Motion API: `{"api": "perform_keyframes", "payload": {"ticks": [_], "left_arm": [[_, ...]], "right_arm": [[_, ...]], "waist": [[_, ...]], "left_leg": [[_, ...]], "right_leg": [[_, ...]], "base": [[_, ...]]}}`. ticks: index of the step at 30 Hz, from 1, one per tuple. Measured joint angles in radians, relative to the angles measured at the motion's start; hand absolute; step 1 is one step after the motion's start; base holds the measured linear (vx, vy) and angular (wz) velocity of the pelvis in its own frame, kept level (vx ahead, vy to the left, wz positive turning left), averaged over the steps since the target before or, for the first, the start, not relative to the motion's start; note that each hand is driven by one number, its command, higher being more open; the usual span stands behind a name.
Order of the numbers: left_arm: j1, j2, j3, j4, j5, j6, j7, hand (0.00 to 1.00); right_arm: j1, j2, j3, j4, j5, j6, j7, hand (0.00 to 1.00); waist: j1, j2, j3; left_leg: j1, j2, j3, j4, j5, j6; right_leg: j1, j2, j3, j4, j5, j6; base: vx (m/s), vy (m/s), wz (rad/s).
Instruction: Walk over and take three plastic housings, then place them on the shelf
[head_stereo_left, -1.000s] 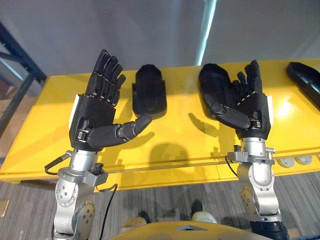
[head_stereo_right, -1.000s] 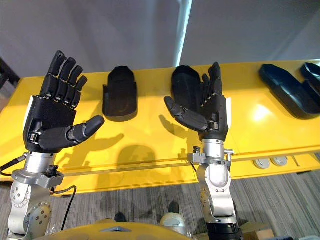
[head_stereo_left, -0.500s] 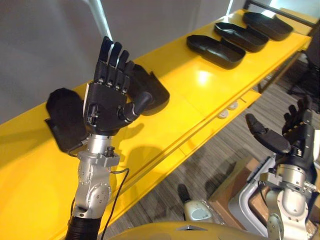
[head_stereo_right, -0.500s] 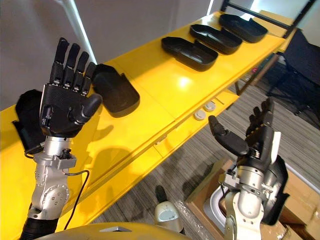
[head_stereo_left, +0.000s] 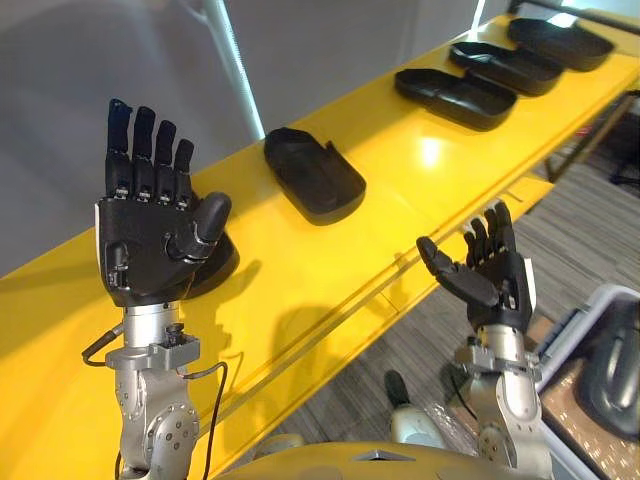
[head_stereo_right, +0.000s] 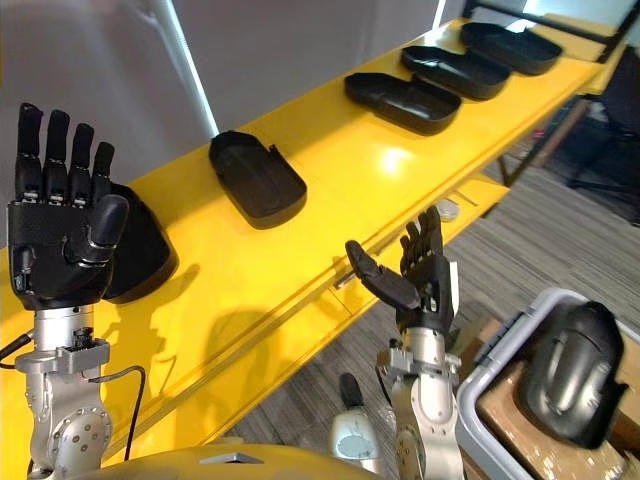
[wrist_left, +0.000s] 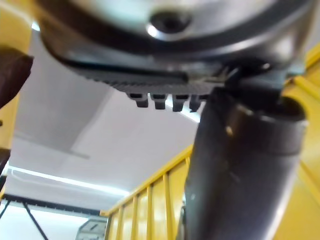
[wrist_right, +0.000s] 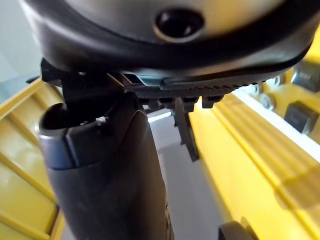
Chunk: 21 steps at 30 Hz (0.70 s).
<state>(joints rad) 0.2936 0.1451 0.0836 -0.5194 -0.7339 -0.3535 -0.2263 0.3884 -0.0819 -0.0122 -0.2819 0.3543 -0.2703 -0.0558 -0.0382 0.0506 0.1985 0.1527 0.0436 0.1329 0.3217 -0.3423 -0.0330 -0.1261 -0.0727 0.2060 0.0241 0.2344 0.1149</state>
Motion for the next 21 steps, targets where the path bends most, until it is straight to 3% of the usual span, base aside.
{"api": "perform_keyframes", "payload": {"ticks": [1,2,3,4,5,6,7,8,9,12,14,15,16,17,18,19,20,21], "left_arm": [[-0.003,0.006,-0.001,0.000,0.006,0.001,0.005,1.00],[-0.004,0.014,0.002,0.001,0.020,0.001,0.010,1.00],[-0.024,0.022,0.015,0.024,0.035,0.001,0.018,1.00],[-0.022,0.018,0.017,0.029,0.034,0.001,0.021,1.00],[-0.005,0.003,0.029,0.036,0.033,0.001,0.018,1.00],[-0.004,-0.007,0.033,0.043,0.033,0.000,0.011,1.00],[-0.004,-0.028,0.036,0.055,0.033,-0.021,-0.008,1.00],[-0.003,-0.047,0.031,0.061,0.032,-0.056,-0.036,1.00],[-0.004,-0.052,0.031,0.063,0.029,-0.071,-0.052,1.00],[-0.006,-0.050,0.028,0.065,-0.072,-0.118,-0.104,1.00],[-0.028,-0.054,0.027,0.074,-0.098,-0.133,-0.074,1.00],[-0.055,-0.057,0.027,0.080,-0.118,-0.134,-0.057,1.00],[-0.072,-0.052,0.028,0.083,-0.129,-0.134,-0.053,1.00],[-0.099,-0.076,0.022,0.094,-0.130,-0.122,-0.042,1.00],[-0.100,-0.114,-0.021,0.113,-0.130,-0.102,-0.039,1.00],[-0.096,-0.128,-0.045,0.123,-0.129,-0.082,-0.039,1.00],[-0.081,-0.137,-0.077,0.123,-0.123,-0.040,-0.039,1.00],[-0.067,-0.133,-0.087,0.115,-0.119,-0.021,-0.042,1.00]], "right_arm": [[-0.009,-0.002,-0.001,0.000,0.016,-0.004,0.013,1.00],[-0.025,-0.006,-0.003,-0.001,0.017,-0.016,0.026,1.00],[-0.088,-0.019,0.009,0.000,0.022,-0.058,0.036,1.00],[-0.120,-0.030,0.024,0.005,0.018,-0.070,0.034,1.00],[-0.193,-0.053,0.065,0.036,0.006,-0.103,0.026,1.00],[-0.228,-0.063,0.087,0.063,0.004,-0.123,0.014,1.00],[-0.293,-0.072,0.134,0.123,-0.021,-0.154,-0.031,1.00],[-0.327,-0.065,0.177,0.177,-0.049,-0.162,-0.076,1.00],[-0.337,-0.059,0.196,0.197,-0.071,-0.162,-0.096,1.00],[-0.323,-0.008,0.240,0.239,-0.237,-0.140,-0.162,1.00],[-0.292,-0.003,0.241,0.235,-0.328,-0.106,-0.171,1.00],[-0.286,-0.002,0.235,0.232,-0.328,-0.082,-0.163,1.00],[-0.285,-0.001,0.231,0.228,-0.328,-0.071,-0.159,1.00],[-0.281,-0.013,0.202,0.226,-0.324,-0.044,-0.142,1.00],[-0.254,-0.042,0.164,0.224,-0.305,-0.009,-0.127,1.00],[-0.230,-0.054,0.137,0.223,-0.305,0.007,-0.125,1.00],[-0.177,-0.067,0.081,0.208,-0.288,0.028,-0.124,1.00],[-0.129,-0.076,0.025,0.168,-0.247,0.032,-0.119,1.00]], "waist": [[-0.001,-0.010,0.010],[0.002,-0.003,0.015],[0.012,-0.011,0.020],[0.015,-0.009,0.020],[0.028,-0.004,0.021],[0.038,-0.002,0.019],[0.055,0.002,0.017],[0.080,0.004,0.016],[0.094,0.004,0.016],[0.119,-0.009,0.015],[0.108,-0.015,0.013],[0.095,-0.029,0.010],[0.083,-0.041,0.008],[0.059,-0.030,0.006],[0.028,0.004,0.001],[0.019,0.013,0.001],[0.013,-0.002,0.005],[0.013,-0.009,0.002]], "left_leg": [[-0.009,-0.002,0.010,0.019,0.000,0.003],[-0.033,0.010,0.021,0.025,0.005,0.014],[-0.066,0.004,0.072,-0.010,0.036,0.036],[-0.072,0.004,0.086,-0.024,0.052,0.041],[-0.078,0.008,0.109,-0.050,0.085,0.043],[-0.082,0.017,0.117,-0.056,0.098,0.043],[-0.110,0.039,0.125,-0.053,0.114,0.034],[-0.147,0.069,0.129,-0.046,0.132,0.019],[-0.163,0.083,0.129,-0.045,0.145,0.009],[-0.222,0.156,0.147,-0.039,0.195,-0.050],[-0.252,0.223,0.155,0.008,0.216,-0.087],[-0.275,0.266,0.152,0.034,0.233,-0.116],[-0.292,0.281,0.146,0.047,0.241,-0.131],[-0.312,0.340,0.113,0.058,0.257,-0.137],[-0.317,0.405,0.080,0.048,0.306,-0.095],[-0.305,0.425,0.075,0.029,0.355,-0.076],[-0.252,0.412,0.076,-0.030,0.422,-0.103],[-0.210,0.363,0.078,-0.070,0.423,-0.117]], "right_leg": [[-0.007,0.004,0.000,-0.008,0.042,-0.006],[-0.017,0.007,-0.007,-0.054,0.122,0.000],[-0.122,-0.035,-0.159,0.218,-0.094,-0.087],[-0.144,-0.059,-0.206,0.329,-0.171,-0.099],[-0.152,-0.118,-0.277,0.501,-0.271,-0.125],[-0.147,-0.151,-0.306,0.569,-0.295,-0.140],[-0.123,-0.221,-0.346,0.668,-0.315,-0.170],[-0.091,-0.274,-0.348,0.725,-0.315,-0.171],[-0.074,-0.295,-0.342,0.734,-0.313,-0.168],[0.028,-0.368,-0.274,0.646,-0.283,-0.123],[0.087,-0.374,-0.260,0.436,-0.263,-0.089],[0.128,-0.348,-0.292,0.231,-0.214,-0.016],[0.144,-0.328,-0.319,0.173,-0.200,0.051],[0.164,-0.281,-0.395,0.160,-0.301,0.151],[0.172,-0.209,-0.421,0.162,-0.351,0.144],[0.177,-0.182,-0.419,0.167,-0.357,0.133],[0.175,-0.172,-0.391,0.180,-0.369,0.108],[0.147,-0.171,-0.354,0.185,-0.369,0.088]], "base": [[-0.37,0.014,-0.70],[-0.35,-0.006,-0.79],[-0.35,-0.015,-0.72],[-0.28,0.014,-0.70],[-0.24,0.010,-0.42],[-0.24,-0.027,-0.47],[-0.15,-0.119,-0.38],[-0.15,-0.177,-0.36],[-0.13,-0.284,-0.29],[-0.11,-0.444,-0.53],[-0.13,-0.619,-0.81],[-0.12,-0.534,-0.58],[-0.16,-0.707,-0.51],[-0.18,-0.713,-0.22],[-0.18,-0.682,-0.19],[-0.13,-0.547,-0.31],[-0.07,-0.349,-0.71],[-0.05,-0.312,-0.85]]}}
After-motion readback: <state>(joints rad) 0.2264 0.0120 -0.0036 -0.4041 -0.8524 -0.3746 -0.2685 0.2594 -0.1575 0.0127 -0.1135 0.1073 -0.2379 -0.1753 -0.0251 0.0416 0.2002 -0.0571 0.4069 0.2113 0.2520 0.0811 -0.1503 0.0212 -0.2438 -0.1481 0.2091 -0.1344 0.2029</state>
